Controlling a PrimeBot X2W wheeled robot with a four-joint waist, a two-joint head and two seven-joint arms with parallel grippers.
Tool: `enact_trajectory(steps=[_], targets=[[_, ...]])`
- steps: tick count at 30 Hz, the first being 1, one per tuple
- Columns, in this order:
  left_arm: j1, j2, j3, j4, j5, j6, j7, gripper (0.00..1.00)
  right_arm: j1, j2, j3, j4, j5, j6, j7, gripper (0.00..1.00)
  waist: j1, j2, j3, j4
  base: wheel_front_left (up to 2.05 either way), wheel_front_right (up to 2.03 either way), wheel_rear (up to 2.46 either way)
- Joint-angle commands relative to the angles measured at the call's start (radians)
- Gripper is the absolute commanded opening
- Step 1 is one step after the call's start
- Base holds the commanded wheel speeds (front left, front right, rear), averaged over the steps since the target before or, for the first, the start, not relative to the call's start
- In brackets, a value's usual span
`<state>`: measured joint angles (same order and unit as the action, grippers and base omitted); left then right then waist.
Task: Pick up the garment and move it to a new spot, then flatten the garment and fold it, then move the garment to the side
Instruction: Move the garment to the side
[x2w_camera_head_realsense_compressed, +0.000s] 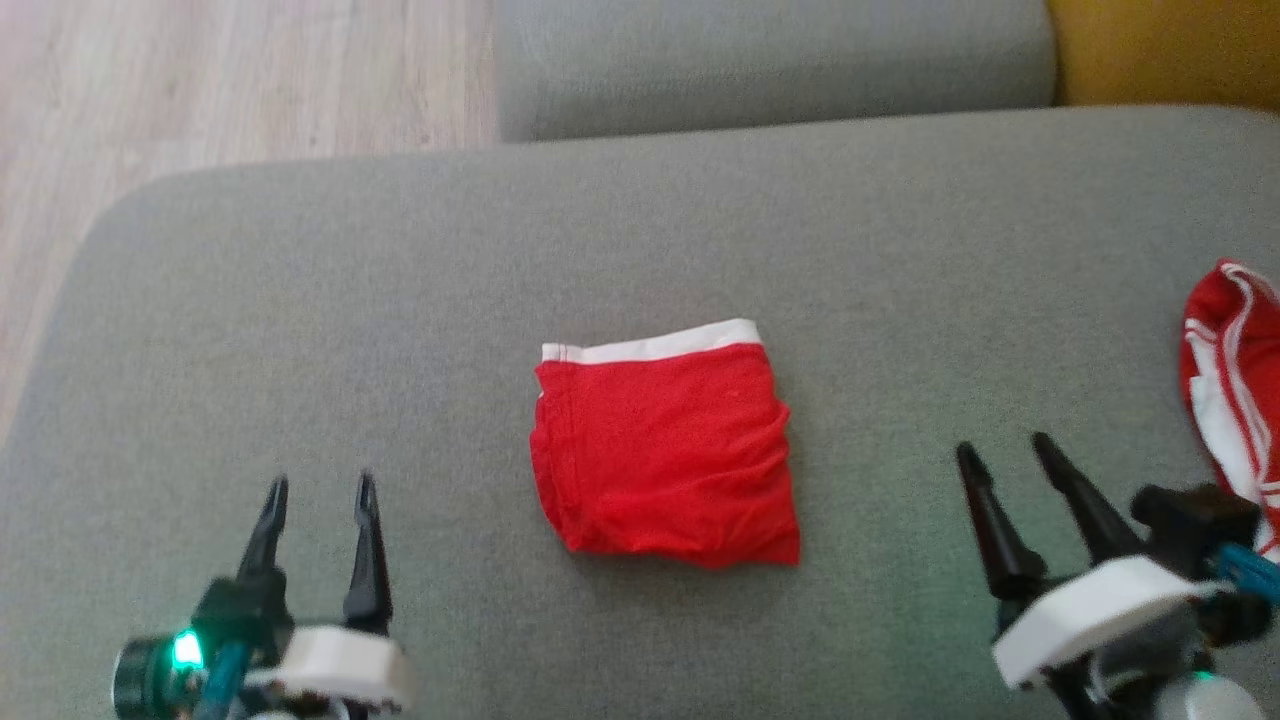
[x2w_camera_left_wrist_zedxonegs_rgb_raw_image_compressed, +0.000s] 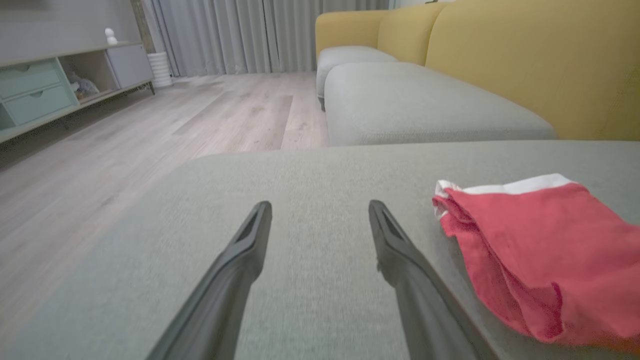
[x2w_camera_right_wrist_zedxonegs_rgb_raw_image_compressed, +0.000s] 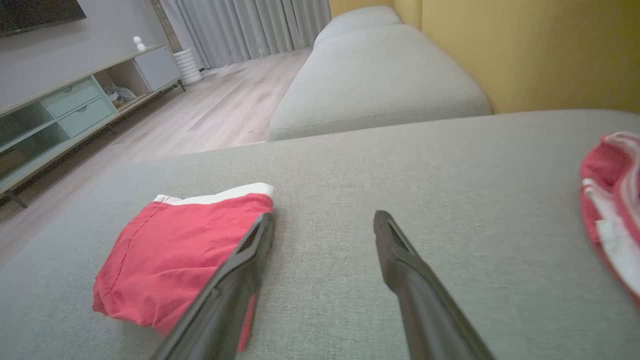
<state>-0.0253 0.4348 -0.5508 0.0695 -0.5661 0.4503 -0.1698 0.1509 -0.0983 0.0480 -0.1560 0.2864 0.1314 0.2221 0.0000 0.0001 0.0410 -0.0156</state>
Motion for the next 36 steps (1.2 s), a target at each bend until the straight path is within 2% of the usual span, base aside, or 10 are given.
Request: enact_trajectory(steps=[1, 6, 10, 16, 21, 22, 23, 24, 31, 36], targets=[[-0.088, 0.022, 0.037, -0.035, 0.013, 0.008, -0.013, 1.0, -0.079, -0.018, 0.039, -0.016, 0.018, -0.001, 0.007, 1.0, 0.0, -0.0001, 0.039, 0.015, 0.0, 0.0, 0.0], [-0.161, 0.0, 0.031, -0.03, 0.039, 0.002, -0.034, 1.0, -0.177, -0.032, 0.144, 0.112, 0.072, -0.001, 0.025, 1.0, 0.0, -0.0001, 0.11, 0.045, 0.0, 0.0, 0.0], [-0.208, -0.017, 0.033, -0.023, 0.058, -0.001, -0.054, 1.0, -0.262, -0.014, 0.228, 0.251, 0.12, -0.001, 0.022, 1.0, 0.0, -0.0001, 0.162, 0.071, 0.0, 0.0, 0.0], [-0.256, -0.058, 0.026, -0.009, 0.079, -0.014, -0.076, 1.0, -0.352, 0.019, 0.225, 0.469, 0.135, -0.001, 0.022, 1.0, 0.0, -0.0001, 0.206, 0.119, 0.0, 0.0, 0.0], [-0.261, -0.09, 0.032, 0.015, 0.083, -0.029, -0.087, 1.0, -0.375, 0.026, 0.257, 0.551, 0.141, -0.001, 0.081, 1.0, 0.0, -0.0001, 0.21, 0.143, 0.0, 0.0, 0.0], [-0.26, -0.095, 0.034, 0.02, 0.084, -0.032, -0.088, 1.0, -0.376, 0.023, 0.262, 0.556, 0.143, -0.001, 0.09, 0.93, 0.0, -0.0001, 0.209, 0.144, 0.0, 0.0, 0.0], [-0.259, -0.098, 0.037, 0.024, 0.085, -0.035, -0.089, 1.0, -0.376, 0.019, 0.267, 0.558, 0.144, -0.001, 0.098, 0.37, 0.0, -0.0001, 0.208, 0.146, 0.0, 0.0, 0.0], [-0.257, -0.102, 0.041, 0.028, 0.086, -0.037, -0.09, 1.0, -0.375, 0.016, 0.27, 0.556, 0.145, -0.001, 0.103, 0.0, 0.0, -0.0001, 0.205, 0.146, 0.0, 0.0, 0.0], [-0.242, -0.118, 0.084, 0.003, 0.124, -0.05, -0.091, 1.0, -0.364, -0.039, 0.27, 0.473, 0.092, -0.001, 0.058, 0.0, 0.0, -0.0001, 0.187, 0.131, 0.0, 0.0, 0.0], [-0.197, -0.123, 0.127, -0.013, 0.156, -0.064, -0.092, 1.0, -0.324, -0.095, 0.218, 0.416, 0.016, -0.001, 0.047, 0.0, 0.0, -0.0001, 0.17, 0.07, 0.0, 0.0, 0.0]])
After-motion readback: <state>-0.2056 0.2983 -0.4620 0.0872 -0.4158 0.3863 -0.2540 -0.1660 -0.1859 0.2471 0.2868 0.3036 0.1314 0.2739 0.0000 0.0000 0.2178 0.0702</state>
